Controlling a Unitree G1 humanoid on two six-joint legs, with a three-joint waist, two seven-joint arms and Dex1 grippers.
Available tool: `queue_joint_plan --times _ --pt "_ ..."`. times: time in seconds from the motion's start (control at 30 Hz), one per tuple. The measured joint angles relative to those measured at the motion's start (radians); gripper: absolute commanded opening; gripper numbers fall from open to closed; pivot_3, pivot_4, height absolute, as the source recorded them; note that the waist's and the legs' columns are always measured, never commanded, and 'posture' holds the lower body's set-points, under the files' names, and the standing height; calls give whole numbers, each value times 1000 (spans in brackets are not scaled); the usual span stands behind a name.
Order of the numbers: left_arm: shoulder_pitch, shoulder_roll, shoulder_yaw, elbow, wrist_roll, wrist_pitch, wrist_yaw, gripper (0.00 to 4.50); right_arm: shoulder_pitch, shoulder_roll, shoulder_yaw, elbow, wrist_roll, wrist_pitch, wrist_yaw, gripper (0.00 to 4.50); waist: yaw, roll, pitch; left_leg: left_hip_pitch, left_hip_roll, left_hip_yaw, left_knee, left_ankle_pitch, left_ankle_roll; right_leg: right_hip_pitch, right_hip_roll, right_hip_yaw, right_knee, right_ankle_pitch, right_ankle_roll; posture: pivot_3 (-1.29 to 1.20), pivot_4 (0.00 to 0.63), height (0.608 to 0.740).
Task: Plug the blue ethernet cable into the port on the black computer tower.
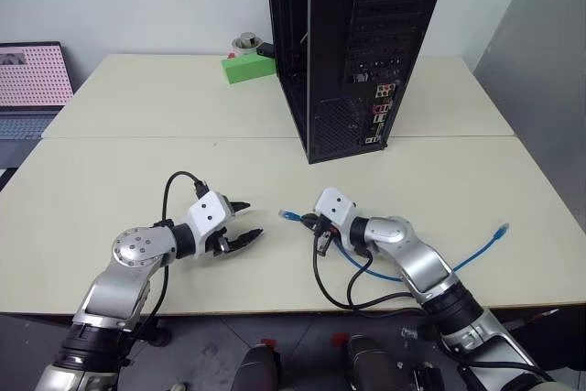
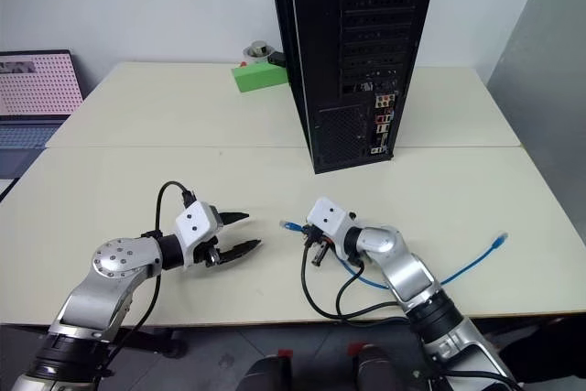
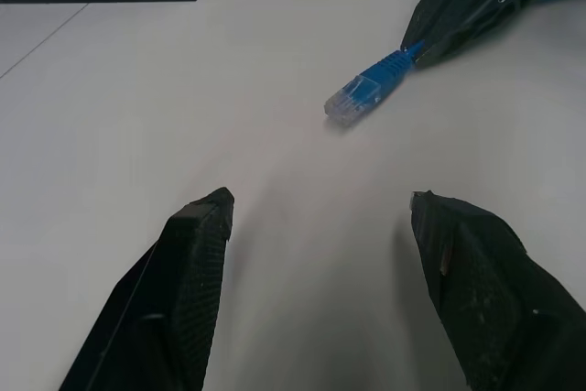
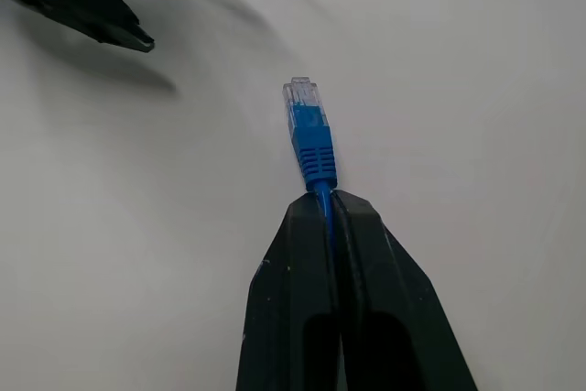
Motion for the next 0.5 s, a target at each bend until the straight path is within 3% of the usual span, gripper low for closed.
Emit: queue_joint_plan --times 0.2,0.5 --pt "-70 1 -50 0 -57 38 -118 3292 -16 -103 1 -114 16 -3 149 22 -1 0 0 0 0 -1 0 0 0 0 0 0 0 0 0 0 150 740" --pt "-157 -8 -132 4 -64 50 -223 3292 -32 -136 4 -178 30 20 226 22 -1 0 0 0 0 -1 0 0 0 0 0 -1 0 0 0 0 150 740"
